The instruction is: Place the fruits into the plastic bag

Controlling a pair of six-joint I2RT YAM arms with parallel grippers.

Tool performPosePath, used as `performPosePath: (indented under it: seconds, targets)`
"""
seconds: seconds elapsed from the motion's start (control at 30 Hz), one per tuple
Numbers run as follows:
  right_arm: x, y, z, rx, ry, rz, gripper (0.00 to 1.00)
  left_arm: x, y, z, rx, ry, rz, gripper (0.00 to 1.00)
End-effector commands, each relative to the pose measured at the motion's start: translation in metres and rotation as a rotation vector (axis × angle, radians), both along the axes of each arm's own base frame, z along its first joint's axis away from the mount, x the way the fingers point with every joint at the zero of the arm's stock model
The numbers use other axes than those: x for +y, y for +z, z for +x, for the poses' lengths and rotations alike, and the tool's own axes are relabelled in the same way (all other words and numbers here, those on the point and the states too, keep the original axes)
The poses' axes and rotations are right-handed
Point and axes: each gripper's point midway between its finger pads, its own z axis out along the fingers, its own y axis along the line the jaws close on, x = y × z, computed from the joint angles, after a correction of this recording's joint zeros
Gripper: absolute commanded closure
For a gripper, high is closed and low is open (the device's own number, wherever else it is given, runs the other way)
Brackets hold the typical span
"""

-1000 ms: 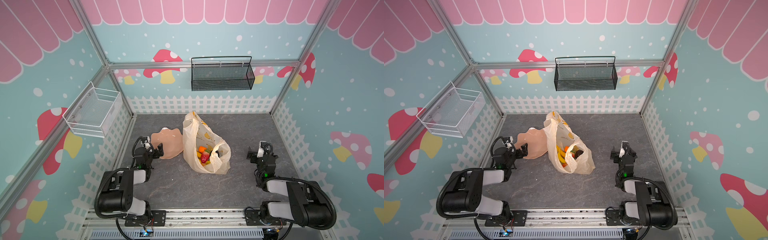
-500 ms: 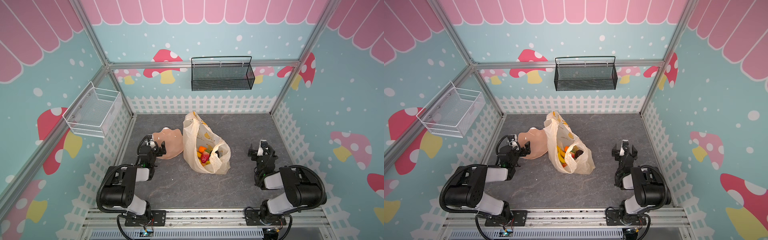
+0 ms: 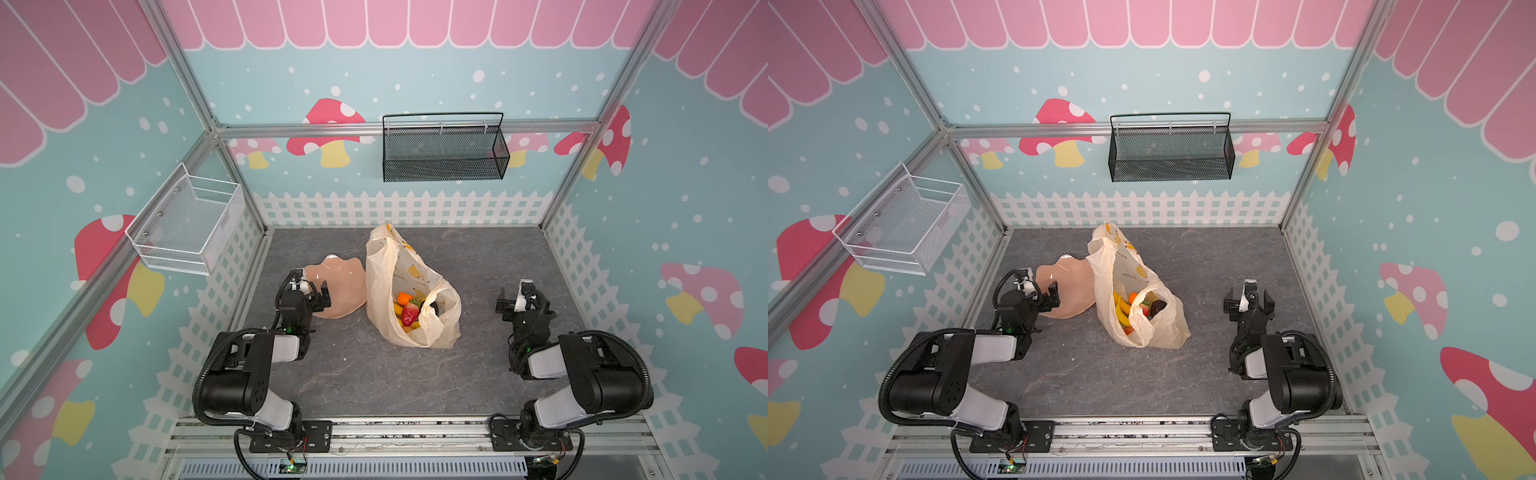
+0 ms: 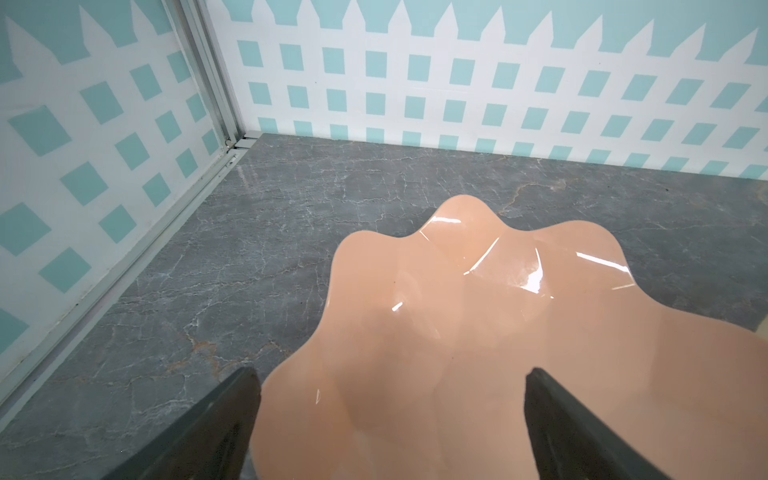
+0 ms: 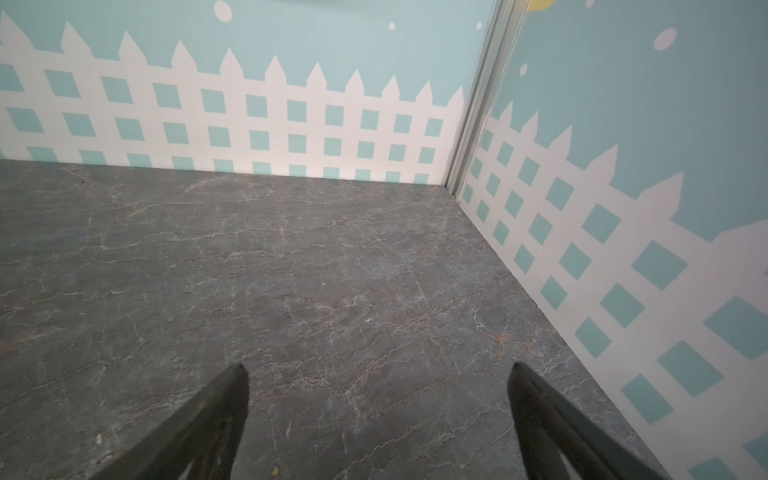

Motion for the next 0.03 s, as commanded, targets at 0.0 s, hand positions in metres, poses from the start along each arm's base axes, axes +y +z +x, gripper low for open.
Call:
performPosePath:
  seconds: [0.0]
  targets:
    - [-0.0004,0.0106,0.0008,-0.040,-0.001,-0.001,0.02,0.0007,0.0041,0.0039,-0.011,-0.003,0.000,0.01]
